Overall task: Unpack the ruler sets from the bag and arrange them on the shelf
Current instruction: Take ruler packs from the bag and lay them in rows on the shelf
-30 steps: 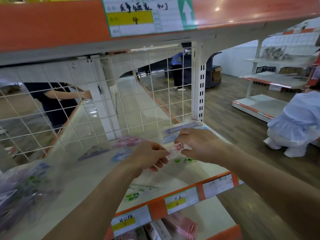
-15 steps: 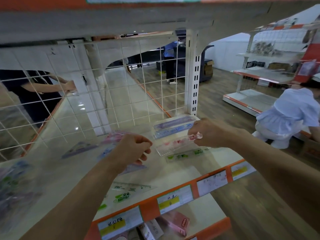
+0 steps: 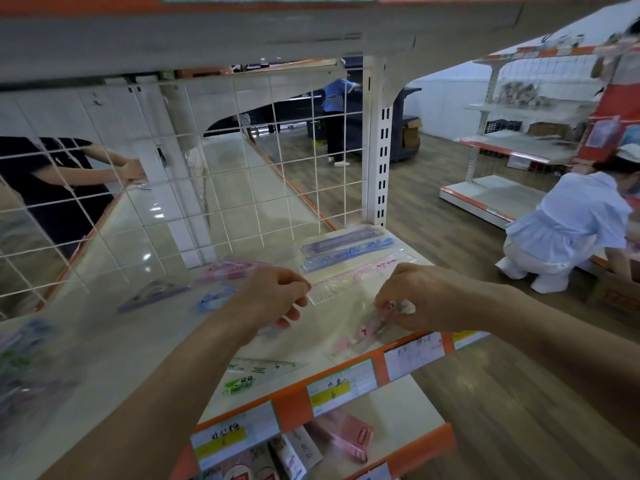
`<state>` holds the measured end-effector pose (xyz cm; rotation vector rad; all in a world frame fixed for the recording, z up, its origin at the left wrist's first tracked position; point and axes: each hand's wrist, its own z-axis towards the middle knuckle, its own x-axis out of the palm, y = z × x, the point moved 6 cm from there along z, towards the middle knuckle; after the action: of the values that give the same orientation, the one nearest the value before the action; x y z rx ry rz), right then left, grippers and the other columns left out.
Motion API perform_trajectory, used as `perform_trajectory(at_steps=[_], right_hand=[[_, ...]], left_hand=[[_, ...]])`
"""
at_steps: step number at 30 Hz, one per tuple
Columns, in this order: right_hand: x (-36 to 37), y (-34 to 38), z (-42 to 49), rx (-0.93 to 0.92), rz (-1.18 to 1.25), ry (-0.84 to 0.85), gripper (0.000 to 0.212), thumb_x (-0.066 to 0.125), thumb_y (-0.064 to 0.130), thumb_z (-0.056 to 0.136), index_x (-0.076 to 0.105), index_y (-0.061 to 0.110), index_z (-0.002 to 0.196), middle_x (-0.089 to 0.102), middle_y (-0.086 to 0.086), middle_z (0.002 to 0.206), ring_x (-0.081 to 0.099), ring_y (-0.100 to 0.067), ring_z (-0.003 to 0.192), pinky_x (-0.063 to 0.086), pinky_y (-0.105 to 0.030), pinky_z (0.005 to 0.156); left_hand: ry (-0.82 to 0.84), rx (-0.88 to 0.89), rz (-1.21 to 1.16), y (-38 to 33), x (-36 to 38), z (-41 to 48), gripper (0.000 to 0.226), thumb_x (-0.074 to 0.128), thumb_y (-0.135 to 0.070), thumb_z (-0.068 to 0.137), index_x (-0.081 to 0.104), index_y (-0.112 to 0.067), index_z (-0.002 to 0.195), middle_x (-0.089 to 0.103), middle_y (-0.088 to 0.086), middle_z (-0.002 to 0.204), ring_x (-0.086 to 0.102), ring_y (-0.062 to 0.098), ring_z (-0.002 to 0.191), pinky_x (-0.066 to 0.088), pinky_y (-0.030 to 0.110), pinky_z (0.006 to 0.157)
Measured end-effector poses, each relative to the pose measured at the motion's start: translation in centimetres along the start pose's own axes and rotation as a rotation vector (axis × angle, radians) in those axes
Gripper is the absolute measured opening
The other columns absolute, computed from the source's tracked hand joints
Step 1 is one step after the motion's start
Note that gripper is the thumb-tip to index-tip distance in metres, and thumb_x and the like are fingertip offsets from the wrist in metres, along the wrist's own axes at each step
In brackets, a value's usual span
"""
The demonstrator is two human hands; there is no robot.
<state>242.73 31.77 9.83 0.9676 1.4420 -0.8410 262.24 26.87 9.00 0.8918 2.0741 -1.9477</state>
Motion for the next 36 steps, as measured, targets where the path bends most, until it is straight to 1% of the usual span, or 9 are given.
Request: perform_trajectory(at_steps=[5,7,10,13,16,20,25,32,36], right_hand=[[-0.5,-0.8,0.3,0.037,0.024,-0.008,0.025,0.055,0.028,0.089,0.065,0.032,0.111,0.063,0.013,0.108,0.047,-0.010,0.107,0.047,-0.033,0.089],[-1.0,-1.7,1.2,0.082,-0.023,-0.010,0.014,0.054,0.025,0.087,0.064,0.035,0.092,0.060,0.014,0.096,0.048,-0.012,0.098,0.048,-0.035,0.087],[-0.8,-2.3,2.7,0.097,-0.016,0.014,0.023,0.054,0.020,0.085,0.053,0.036,0.069,0.050,0.017,0.080,0.052,-0.015,0.088,0.051,-0.036,0.082],[0.1,-2.0,4.0,0.103,-0.046,0.063,0.021,0.054,0.024,0.089,0.066,0.028,0.105,0.061,0.008,0.105,0.054,-0.017,0.102,0.048,-0.034,0.090],[-0.3,-1.9,3.4,0.101,-0.020,0.078,0.038,0.056,0.026,0.091,0.056,0.029,0.128,0.055,0.006,0.124,0.049,-0.014,0.114,0.042,-0.030,0.096],[0.3,-1.7,1.1,0.120,0.078,0.224,0.037,0.062,0.034,0.086,0.059,0.036,0.124,0.053,0.012,0.117,0.051,-0.009,0.106,0.043,-0.024,0.090],[0.9,-1.9,0.4,0.152,0.052,0.177,0.028,0.058,0.040,0.087,0.063,0.035,0.113,0.053,0.013,0.100,0.052,-0.005,0.085,0.045,-0.020,0.075],[0.4,-1.6,0.5,0.197,-0.019,0.174,0.030,0.056,0.037,0.090,0.060,0.031,0.119,0.052,0.011,0.104,0.050,-0.011,0.091,0.039,-0.023,0.074],[0.1,0.3,1.8,0.128,-0.077,0.032,0.029,0.045,0.035,0.096,0.059,0.029,0.120,0.053,0.004,0.115,0.052,-0.016,0.103,0.043,-0.027,0.082]], left_hand=[[-0.009,-0.010,0.013,-0.3,0.2,-0.3,0.013,0.053,-0.017,0.095,0.065,-0.013,0.096,0.067,0.003,0.086,0.060,0.013,0.065,0.048,0.025,0.058],[-0.015,-0.013,0.019,-0.5,0.3,-0.4,0.013,0.053,-0.017,0.095,0.065,-0.013,0.097,0.067,0.003,0.086,0.060,0.013,0.066,0.048,0.024,0.058],[-0.016,-0.017,0.012,-0.8,0.4,-0.7,0.012,0.053,-0.016,0.095,0.065,-0.012,0.096,0.067,0.004,0.085,0.060,0.013,0.065,0.048,0.024,0.056],[-0.017,-0.019,0.022,-0.8,0.4,-1.0,0.012,0.054,-0.016,0.094,0.065,-0.013,0.094,0.068,0.004,0.085,0.060,0.013,0.064,0.048,0.024,0.056],[-0.015,-0.016,0.032,-0.8,0.3,-1.3,0.013,0.053,-0.016,0.094,0.065,-0.012,0.096,0.068,0.005,0.086,0.060,0.014,0.064,0.049,0.024,0.057],[-0.019,-0.016,0.028,-1.0,0.4,-1.4,0.013,0.053,-0.017,0.095,0.065,-0.013,0.095,0.068,0.005,0.088,0.060,0.014,0.066,0.049,0.025,0.058],[-0.007,-0.020,0.035,-1.3,1.4,-1.4,0.012,0.054,-0.018,0.095,0.065,-0.014,0.095,0.067,0.004,0.087,0.060,0.014,0.066,0.050,0.025,0.059],[-0.010,-0.006,0.045,-1.7,1.0,-1.9,0.012,0.053,-0.017,0.095,0.065,-0.015,0.094,0.068,0.004,0.087,0.060,0.013,0.066,0.049,0.025,0.058],[-0.031,-0.012,0.040,-1.4,0.1,-2.0,0.012,0.053,-0.016,0.095,0.064,-0.012,0.096,0.067,0.004,0.086,0.060,0.014,0.065,0.049,0.026,0.058]])
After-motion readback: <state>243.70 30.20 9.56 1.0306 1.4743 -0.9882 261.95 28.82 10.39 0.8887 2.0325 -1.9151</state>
